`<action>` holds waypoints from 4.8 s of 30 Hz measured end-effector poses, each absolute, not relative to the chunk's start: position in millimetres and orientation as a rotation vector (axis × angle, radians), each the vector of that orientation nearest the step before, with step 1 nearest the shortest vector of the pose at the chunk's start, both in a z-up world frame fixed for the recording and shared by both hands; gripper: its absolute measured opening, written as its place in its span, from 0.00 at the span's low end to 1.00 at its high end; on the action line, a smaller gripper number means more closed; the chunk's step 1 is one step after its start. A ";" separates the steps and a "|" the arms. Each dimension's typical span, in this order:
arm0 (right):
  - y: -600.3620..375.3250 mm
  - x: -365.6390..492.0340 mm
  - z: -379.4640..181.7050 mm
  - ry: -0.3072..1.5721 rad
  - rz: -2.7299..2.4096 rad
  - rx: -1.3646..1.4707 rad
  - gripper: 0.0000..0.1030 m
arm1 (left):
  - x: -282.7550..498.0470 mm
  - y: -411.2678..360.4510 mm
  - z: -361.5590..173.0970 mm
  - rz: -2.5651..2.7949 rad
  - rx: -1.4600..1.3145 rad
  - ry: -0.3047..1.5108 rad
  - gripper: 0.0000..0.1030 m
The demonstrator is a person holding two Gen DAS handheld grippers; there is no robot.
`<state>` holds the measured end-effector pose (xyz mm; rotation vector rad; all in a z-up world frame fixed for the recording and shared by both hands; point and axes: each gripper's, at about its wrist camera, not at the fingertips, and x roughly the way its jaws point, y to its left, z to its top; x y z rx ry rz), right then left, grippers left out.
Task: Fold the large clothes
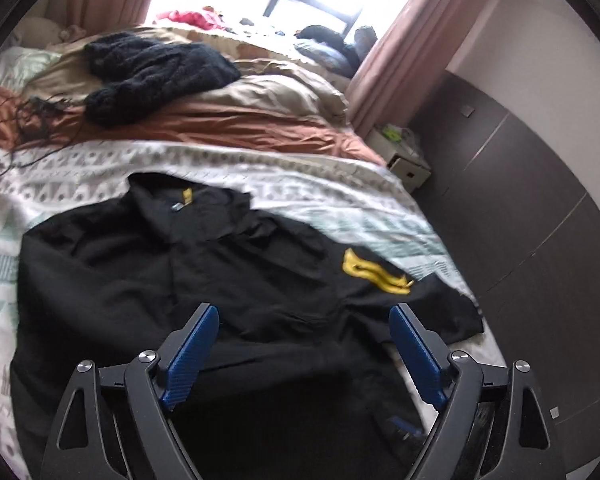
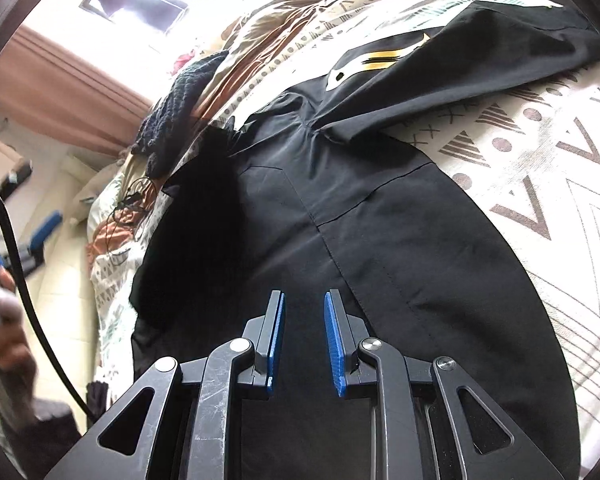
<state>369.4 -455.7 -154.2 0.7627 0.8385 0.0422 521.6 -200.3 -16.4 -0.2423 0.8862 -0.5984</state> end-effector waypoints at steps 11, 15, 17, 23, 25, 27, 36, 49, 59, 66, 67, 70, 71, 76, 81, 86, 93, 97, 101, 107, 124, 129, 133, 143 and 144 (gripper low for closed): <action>-437.7 406.4 -158.3 0.867 0.087 0.754 0.21 | 504.2 -67.4 -63.7 -0.333 -0.304 0.934 0.85; -437.3 428.8 -161.2 0.901 0.081 0.728 0.40 | 497.5 -28.8 -81.6 -0.256 -0.313 0.954 0.85; -436.6 437.0 -160.9 0.909 0.069 0.692 0.48 | 494.8 -10.6 -91.0 -0.217 -0.319 0.963 0.84; -436.8 467.8 -159.5 0.944 0.068 0.618 0.48 | 493.0 24.0 -122.0 -0.132 -0.313 1.009 0.64; -434.8 478.5 -158.1 0.954 0.069 0.584 0.48 | 494.9 31.5 -131.4 -0.114 -0.314 1.024 0.60; -431.5 490.5 -157.5 0.967 0.075 0.549 0.48 | 498.5 38.5 -141.9 -0.094 -0.311 1.032 0.58; -417.4 537.4 -165.2 1.035 0.060 0.419 0.48 | 525.6 53.3 -190.0 -0.036 -0.303 1.107 0.44; -431.6 579.4 -161.7 0.996 0.004 0.327 0.11 | 557.0 53.6 -219.1 0.005 -0.261 1.142 0.27; -451.9 619.8 -165.5 0.972 -0.127 0.296 0.08 | 562.6 53.4 -222.5 0.009 -0.256 1.141 0.27; -460.4 609.5 -158.6 1.001 -0.072 0.364 0.10 | 564.3 50.6 -220.7 0.031 -0.247 1.151 0.28; -461.1 604.6 -155.7 1.002 -0.059 0.368 0.10 | 563.7 50.9 -219.8 0.036 -0.250 1.155 0.28; -461.9 586.4 -145.5 0.981 -0.017 0.383 0.28 | 558.7 51.9 -214.9 0.056 -0.269 1.169 0.38; -461.6 579.2 -141.8 0.972 -0.006 0.385 0.41 | 555.7 51.5 -211.7 0.053 -0.278 1.168 0.42; -464.2 541.3 -124.3 0.934 0.012 0.357 0.54 | 541.1 46.1 -190.3 0.027 -0.254 1.119 0.70; -493.2 510.8 -112.9 0.917 -0.025 0.373 0.54 | 527.6 38.0 -166.6 -0.007 -0.253 1.077 0.75; -541.6 474.5 -108.0 0.886 -0.105 0.451 0.54 | 519.5 22.3 -152.6 -0.039 -0.268 1.056 0.77; -614.1 419.6 -114.2 0.852 -0.218 0.584 0.54 | 511.3 -7.1 -139.4 -0.092 -0.264 1.050 0.77; -650.4 393.6 -118.8 0.818 -0.267 0.646 0.54 | 507.4 -21.6 -134.1 -0.117 -0.253 1.043 0.77; -678.1 379.2 -124.9 0.788 -0.304 0.698 0.52 | 505.9 -34.5 -133.7 -0.133 -0.242 1.046 0.77; -710.8 373.7 -140.2 0.760 -0.339 0.771 0.50 | 509.4 -50.5 -136.1 -0.140 -0.231 1.052 0.77; -738.4 402.3 -157.5 0.713 -0.376 0.812 0.04 | 522.9 -54.6 -152.8 -0.109 -0.220 1.080 0.77; -712.6 405.8 -91.4 0.605 -0.297 0.722 0.04 | 520.2 -35.0 -147.7 -0.102 -0.271 1.063 0.77; -682.2 417.2 -39.2 0.552 -0.217 0.667 0.03 | 511.4 -11.2 -139.4 -0.086 -0.312 1.041 0.77; -565.3 454.7 50.6 0.486 -0.012 0.537 0.03 | 489.0 51.5 -122.7 -0.033 -0.356 0.997 0.77; -555.4 458.8 54.7 0.484 0.003 0.527 0.03 | 487.0 56.6 -120.4 -0.029 -0.357 0.991 0.77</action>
